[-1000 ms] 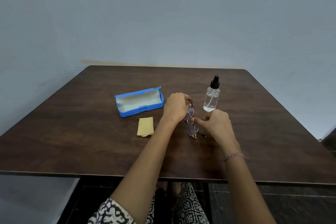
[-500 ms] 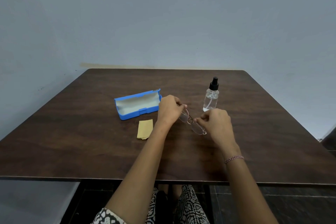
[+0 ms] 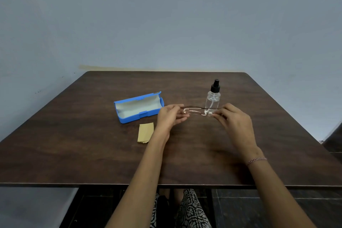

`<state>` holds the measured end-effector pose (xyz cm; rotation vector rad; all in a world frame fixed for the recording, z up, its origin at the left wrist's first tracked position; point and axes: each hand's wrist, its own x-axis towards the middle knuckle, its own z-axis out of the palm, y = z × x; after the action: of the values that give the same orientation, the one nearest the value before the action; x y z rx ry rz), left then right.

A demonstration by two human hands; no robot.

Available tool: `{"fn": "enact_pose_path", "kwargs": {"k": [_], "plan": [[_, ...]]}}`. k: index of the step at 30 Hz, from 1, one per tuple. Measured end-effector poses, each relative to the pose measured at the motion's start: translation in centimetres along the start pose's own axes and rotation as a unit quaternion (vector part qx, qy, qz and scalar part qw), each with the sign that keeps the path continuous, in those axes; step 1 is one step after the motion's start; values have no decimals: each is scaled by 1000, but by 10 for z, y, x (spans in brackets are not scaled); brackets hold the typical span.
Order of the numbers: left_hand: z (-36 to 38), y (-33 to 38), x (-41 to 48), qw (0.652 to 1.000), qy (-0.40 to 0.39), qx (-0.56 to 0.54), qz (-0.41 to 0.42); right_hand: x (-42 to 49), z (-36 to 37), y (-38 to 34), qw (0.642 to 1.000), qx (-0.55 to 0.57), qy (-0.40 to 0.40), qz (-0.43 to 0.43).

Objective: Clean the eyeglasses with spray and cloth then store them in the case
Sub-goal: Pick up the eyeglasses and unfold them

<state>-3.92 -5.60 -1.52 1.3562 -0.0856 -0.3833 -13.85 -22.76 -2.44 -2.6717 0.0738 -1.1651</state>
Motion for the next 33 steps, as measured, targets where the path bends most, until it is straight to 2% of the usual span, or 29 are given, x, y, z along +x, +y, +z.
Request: {"fn": "enact_pose_path", "kwargs": {"k": [2,5,12,17,21,24,27,30,33], "plan": [[1,1,0,999,-20,-26,-17,0,-4,4,1000,5,4,-18],[2,-2,2,997,-75,-31,-1,-4,-6,8,998,46,14,-26],[-1,-13,0,989,-146,31,15,-8,-1,14,996,76,35,-5],[-4,-12,1,986,-151,62,22,-9,-2,15,995,87,48,-6],[-4,-16,2,985,-146,84,42,-9,-3,18,989,143,46,8],[-3,-17,2,985,-138,93,54,-9,-1,21,988,135,69,27],[-3,-18,3,984,-131,104,60,-7,-5,22,980,151,112,70],[-3,-18,4,981,-133,125,62,-6,-12,23,956,206,160,131],[-3,-17,4,979,-137,139,58,-6,-12,29,953,229,127,153]]}}
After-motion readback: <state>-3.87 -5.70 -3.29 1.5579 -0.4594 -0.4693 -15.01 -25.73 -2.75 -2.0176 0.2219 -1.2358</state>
